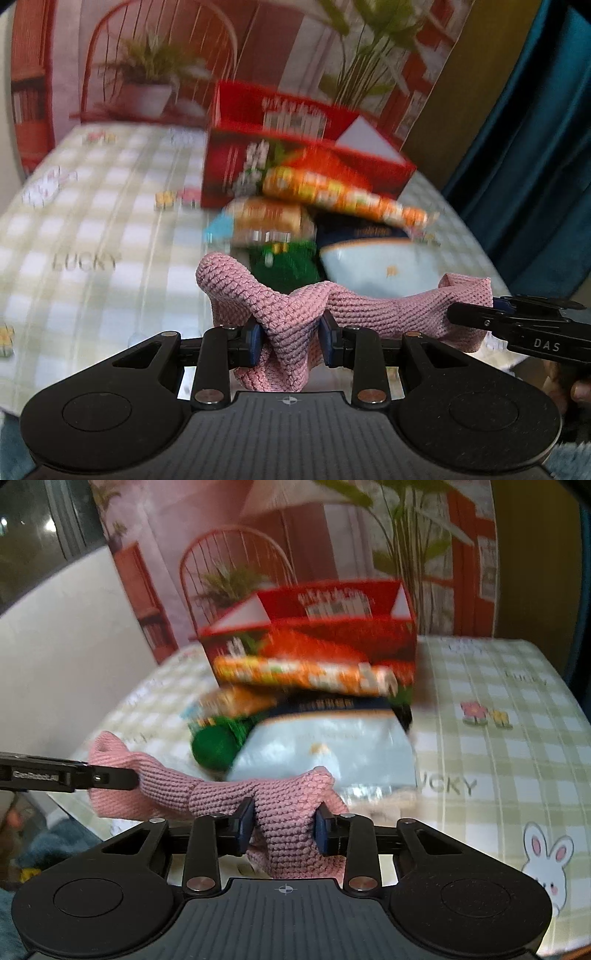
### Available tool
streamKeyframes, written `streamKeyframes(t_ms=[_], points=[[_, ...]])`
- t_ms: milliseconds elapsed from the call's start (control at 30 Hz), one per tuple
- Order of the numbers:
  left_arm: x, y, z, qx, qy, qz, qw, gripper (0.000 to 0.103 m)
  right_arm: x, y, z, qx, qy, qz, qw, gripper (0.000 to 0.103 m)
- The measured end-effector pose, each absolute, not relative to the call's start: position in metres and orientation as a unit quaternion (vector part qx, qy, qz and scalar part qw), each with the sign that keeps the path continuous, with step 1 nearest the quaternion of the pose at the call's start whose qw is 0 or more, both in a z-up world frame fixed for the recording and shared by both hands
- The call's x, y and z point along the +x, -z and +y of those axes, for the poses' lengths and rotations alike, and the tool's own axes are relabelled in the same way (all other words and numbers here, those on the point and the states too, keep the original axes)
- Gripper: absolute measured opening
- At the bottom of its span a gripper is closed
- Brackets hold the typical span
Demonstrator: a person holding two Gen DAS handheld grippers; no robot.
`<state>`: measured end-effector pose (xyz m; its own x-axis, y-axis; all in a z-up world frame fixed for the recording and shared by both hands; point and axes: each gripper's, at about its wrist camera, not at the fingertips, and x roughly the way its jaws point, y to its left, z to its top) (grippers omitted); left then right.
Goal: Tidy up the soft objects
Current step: 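Lift the pink cloth with both grippers and carry it over the red box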
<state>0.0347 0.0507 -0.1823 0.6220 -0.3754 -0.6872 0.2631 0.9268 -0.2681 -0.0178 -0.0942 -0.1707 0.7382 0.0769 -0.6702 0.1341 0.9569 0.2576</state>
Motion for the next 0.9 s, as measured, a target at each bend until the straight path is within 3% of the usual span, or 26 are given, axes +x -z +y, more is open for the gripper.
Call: streamKeyframes(t_ms=[433, 900], points=[[0.095, 0.118, 0.039, -0.052, 0.187, 0.312, 0.93, 0.032, 0.034, 0.104, -0.129, 0.087, 0.011, 0.286, 0.954, 0.024], [0.193, 0.096, 0.009, -0.057, 0.191, 0.305, 0.931, 0.032, 0.121, 0.081, -0.191, 0.07, 0.031, 0.264, 0.961, 0.024]])
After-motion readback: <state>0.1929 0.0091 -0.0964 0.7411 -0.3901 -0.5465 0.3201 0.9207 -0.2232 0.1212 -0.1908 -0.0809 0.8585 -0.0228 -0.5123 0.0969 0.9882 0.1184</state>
